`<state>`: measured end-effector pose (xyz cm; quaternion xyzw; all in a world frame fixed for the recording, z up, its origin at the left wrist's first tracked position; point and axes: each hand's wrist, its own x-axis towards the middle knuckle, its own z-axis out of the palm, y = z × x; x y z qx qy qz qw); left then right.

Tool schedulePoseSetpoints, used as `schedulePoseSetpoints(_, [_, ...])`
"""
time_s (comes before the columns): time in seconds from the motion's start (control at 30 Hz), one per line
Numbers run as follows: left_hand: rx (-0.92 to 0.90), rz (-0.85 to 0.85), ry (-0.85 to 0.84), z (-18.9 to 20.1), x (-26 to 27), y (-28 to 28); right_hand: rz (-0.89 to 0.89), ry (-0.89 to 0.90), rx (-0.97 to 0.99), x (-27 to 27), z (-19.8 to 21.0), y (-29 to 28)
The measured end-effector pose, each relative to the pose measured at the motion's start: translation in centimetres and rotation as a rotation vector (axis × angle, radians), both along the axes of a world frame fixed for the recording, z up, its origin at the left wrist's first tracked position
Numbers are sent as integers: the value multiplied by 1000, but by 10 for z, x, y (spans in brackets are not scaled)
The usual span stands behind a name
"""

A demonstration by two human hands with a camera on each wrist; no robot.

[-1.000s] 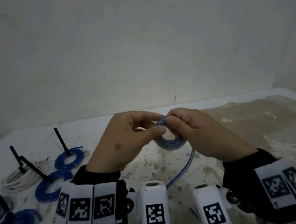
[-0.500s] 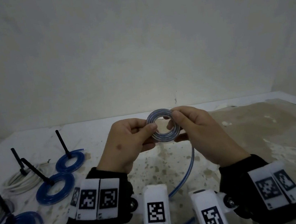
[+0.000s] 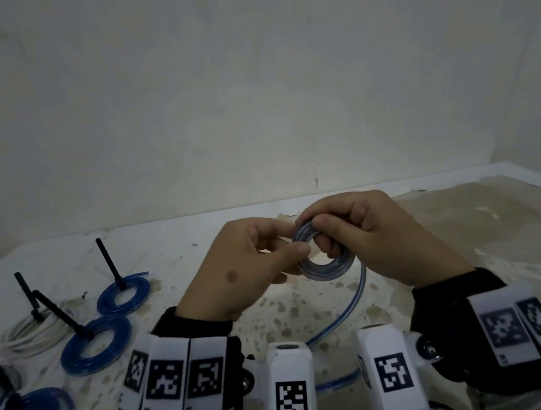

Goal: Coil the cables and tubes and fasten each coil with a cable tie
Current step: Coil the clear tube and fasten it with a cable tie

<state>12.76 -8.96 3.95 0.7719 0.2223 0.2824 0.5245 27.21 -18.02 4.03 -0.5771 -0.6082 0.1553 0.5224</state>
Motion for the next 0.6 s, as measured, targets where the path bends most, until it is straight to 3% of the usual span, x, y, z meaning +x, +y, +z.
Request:
schedulePoseSetpoints(0.1, [-14,-26,36,-1,-1,0,-5,-54,-9,-1,0,0])
schedulePoseSetpoints(0.17, [-60,-17,4,-2,1,-1,-16,3,36,-2,-1,1])
schedulePoseSetpoints(0.3, [-1,150,-125,-6,7,2,-140,37,90,-2,-6,9])
schedulePoseSetpoints(0.4, [-107,230,-236,-6,8,6,-138,124,37,0,-9,12])
schedulePoseSetpoints(0.53, [-366,92,-282,-6,12,-5,-68,311,156,-5,-4,13])
schedulePoseSetpoints(0.6, [-394,13,-225,-9,15,-10,-78,332,197,-4,-1,10])
